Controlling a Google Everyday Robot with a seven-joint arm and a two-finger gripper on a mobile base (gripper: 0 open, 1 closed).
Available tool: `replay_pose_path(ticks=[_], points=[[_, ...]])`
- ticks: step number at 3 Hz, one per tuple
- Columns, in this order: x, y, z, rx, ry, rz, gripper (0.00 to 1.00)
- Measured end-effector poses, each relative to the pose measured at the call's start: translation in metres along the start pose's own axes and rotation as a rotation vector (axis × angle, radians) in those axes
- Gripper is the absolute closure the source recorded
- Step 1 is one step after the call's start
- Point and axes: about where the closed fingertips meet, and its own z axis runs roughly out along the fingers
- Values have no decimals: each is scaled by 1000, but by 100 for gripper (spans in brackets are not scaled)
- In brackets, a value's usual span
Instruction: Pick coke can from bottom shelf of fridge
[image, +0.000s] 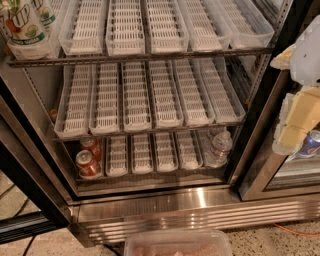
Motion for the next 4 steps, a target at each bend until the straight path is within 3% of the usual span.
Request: replay_pose_path(ticks=[2,4], points=[[-4,7,10,5,-16,13,0],[-58,57,94,-75,-179,82,0]])
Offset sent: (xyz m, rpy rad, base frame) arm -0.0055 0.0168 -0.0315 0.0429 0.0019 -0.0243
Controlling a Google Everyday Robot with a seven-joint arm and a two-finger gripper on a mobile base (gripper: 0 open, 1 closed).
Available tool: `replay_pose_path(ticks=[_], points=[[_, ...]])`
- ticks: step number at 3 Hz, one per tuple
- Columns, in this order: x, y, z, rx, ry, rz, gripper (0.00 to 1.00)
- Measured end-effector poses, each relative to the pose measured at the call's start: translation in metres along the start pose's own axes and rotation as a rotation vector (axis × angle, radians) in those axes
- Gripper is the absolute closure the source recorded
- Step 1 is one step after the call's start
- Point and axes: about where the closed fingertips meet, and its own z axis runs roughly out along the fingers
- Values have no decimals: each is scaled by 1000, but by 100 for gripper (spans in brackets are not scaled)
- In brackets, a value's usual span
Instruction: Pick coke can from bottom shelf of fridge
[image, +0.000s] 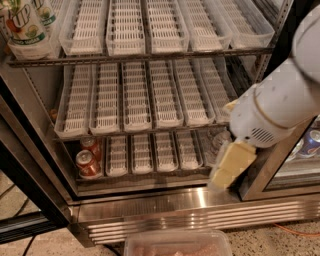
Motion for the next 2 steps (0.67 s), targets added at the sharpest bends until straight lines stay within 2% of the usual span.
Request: replay_pose_path(ticks=[1,2], points=[[-21,20,39,-21,-77,16,0],[-21,20,39,-21,-77,16,0]])
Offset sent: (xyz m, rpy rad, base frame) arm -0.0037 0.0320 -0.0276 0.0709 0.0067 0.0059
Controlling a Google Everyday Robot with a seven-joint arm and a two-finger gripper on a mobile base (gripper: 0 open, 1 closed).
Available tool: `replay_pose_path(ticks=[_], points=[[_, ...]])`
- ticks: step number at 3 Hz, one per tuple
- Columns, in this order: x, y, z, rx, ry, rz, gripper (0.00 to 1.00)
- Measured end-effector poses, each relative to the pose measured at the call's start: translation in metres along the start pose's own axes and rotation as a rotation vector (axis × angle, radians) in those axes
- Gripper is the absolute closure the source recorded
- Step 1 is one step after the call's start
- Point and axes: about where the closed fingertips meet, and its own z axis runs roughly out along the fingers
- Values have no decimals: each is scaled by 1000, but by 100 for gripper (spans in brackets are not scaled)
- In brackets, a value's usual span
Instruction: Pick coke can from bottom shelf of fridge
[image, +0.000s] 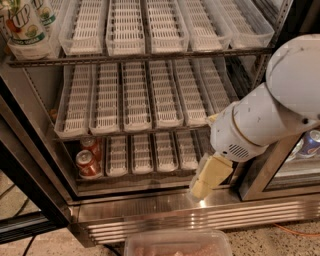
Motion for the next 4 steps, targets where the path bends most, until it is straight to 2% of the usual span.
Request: replay_pose_path(ticks=[1,2,3,4], points=[[-3,6,20,17,-39,34,0],[-5,27,68,19,-91,109,0],[-11,37,115,32,-138,164,0],[-28,31,149,71,-198,185,0]])
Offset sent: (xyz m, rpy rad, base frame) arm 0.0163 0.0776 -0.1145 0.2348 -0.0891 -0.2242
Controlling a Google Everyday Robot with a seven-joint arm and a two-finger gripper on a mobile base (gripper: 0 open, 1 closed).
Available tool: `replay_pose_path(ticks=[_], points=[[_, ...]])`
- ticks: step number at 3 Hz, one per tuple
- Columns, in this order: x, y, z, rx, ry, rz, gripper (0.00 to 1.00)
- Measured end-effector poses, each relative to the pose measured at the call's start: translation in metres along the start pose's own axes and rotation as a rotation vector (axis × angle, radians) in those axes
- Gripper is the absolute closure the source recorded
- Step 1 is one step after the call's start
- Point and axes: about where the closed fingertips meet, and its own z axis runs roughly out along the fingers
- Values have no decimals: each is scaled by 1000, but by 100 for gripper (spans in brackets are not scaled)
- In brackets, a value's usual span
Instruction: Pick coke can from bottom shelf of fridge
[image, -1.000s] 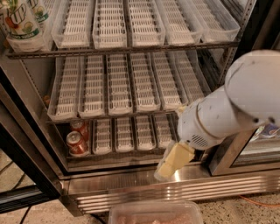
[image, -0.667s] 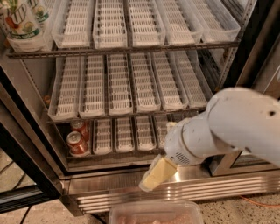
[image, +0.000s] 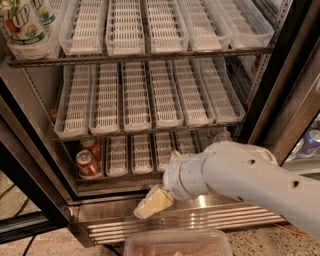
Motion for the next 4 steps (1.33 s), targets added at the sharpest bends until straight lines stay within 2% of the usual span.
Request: replay_pose_path(ticks=[1,2,3,4], points=[[-10,-4,28,24,-46,-1,0],[-8,-13,65,11,-79,28,0],[-8,-13,65,11,-79,28,0],[-15,-5,80,8,-122,38,0]])
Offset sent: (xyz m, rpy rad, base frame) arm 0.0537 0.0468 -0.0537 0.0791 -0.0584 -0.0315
